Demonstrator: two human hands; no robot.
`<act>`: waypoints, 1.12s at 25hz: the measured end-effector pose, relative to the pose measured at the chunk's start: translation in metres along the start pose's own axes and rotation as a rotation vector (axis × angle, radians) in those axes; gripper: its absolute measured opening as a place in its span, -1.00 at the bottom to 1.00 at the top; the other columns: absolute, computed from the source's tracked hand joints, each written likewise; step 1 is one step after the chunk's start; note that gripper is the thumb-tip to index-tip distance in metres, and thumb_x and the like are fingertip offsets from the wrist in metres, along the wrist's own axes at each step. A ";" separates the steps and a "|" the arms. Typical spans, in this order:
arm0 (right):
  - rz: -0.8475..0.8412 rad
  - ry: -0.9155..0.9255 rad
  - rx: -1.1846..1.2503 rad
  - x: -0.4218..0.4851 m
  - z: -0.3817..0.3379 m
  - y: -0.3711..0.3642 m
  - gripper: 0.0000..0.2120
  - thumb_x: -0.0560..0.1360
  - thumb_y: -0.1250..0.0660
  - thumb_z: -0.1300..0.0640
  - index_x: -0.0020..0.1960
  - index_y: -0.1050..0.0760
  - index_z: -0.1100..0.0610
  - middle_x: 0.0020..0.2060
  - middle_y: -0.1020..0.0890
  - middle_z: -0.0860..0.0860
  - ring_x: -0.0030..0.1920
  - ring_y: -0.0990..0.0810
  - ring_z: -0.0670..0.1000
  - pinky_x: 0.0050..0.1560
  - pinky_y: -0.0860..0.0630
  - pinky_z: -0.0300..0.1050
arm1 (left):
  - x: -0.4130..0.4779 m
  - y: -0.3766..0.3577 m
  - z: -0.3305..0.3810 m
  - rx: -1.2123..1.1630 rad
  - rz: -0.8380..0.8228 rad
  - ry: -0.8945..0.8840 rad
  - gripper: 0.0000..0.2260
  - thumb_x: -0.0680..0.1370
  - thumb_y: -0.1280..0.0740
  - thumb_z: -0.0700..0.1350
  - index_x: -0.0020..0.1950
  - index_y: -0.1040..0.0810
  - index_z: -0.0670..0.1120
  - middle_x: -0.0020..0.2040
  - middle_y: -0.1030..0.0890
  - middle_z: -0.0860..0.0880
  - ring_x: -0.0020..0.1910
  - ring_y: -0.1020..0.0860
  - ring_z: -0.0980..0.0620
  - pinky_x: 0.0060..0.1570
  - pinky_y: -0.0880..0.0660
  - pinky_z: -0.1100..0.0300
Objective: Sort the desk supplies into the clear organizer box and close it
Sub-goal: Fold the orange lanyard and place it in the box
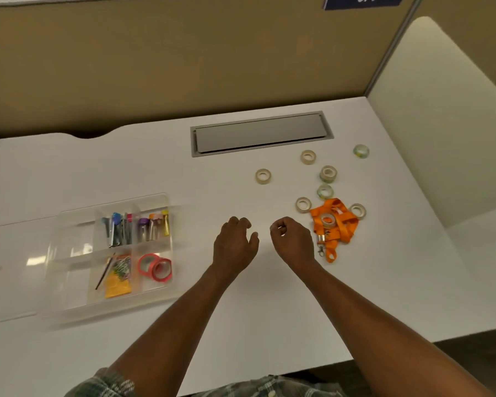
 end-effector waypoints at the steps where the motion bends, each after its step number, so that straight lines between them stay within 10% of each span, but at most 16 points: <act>1: 0.021 0.000 -0.028 0.003 0.012 0.011 -0.87 0.55 -0.31 0.05 0.00 -0.59 0.08 -0.05 -0.69 0.00 0.01 -0.64 0.04 0.01 -0.57 -0.02 | 0.000 -0.011 0.009 0.006 -0.020 -0.007 -0.74 0.56 -0.30 0.04 0.18 -0.51 -0.05 0.07 -0.53 -0.03 0.09 -0.51 -0.03 -0.06 -0.48 0.09; 12: -0.002 -0.089 -0.427 0.023 0.124 0.059 -0.46 0.50 -0.41 -0.11 0.37 -0.35 0.07 0.17 -0.52 0.16 0.17 -0.56 0.22 0.07 -0.55 0.07 | -0.010 -0.093 0.074 0.059 -0.173 -0.027 -0.73 0.55 -0.30 0.08 0.16 -0.53 -0.03 0.08 -0.54 -0.03 0.09 -0.53 -0.01 -0.09 -0.46 0.12; 20: -0.078 0.021 -0.184 0.034 0.120 0.042 -0.92 0.53 -0.34 0.09 0.00 -0.52 0.08 -0.10 -0.64 0.00 -0.05 -0.62 0.09 -0.10 -0.50 -0.05 | -0.010 -0.103 0.077 0.021 -0.196 0.069 -0.75 0.54 -0.33 0.09 0.11 -0.56 -0.02 0.02 -0.57 -0.01 0.01 -0.56 0.01 -0.09 -0.49 0.13; 28: -0.253 0.153 0.228 0.033 0.065 0.039 -0.98 0.51 -0.40 0.12 -0.08 -0.57 0.07 -0.27 -0.64 -0.06 -0.25 -0.61 -0.11 -0.20 -0.54 -0.22 | -0.011 -0.125 0.054 -0.847 -0.351 0.715 -0.59 0.58 -0.25 0.20 0.02 -0.62 -0.13 -0.11 -0.70 -0.16 -0.15 -0.67 -0.13 -0.17 -0.59 0.02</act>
Point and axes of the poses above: each hand's wrist, its own x-axis towards the middle knuckle, its own y-axis out of the back of the hand, z = x × y, the point moved 10 cm from there along x, towards the middle knuckle
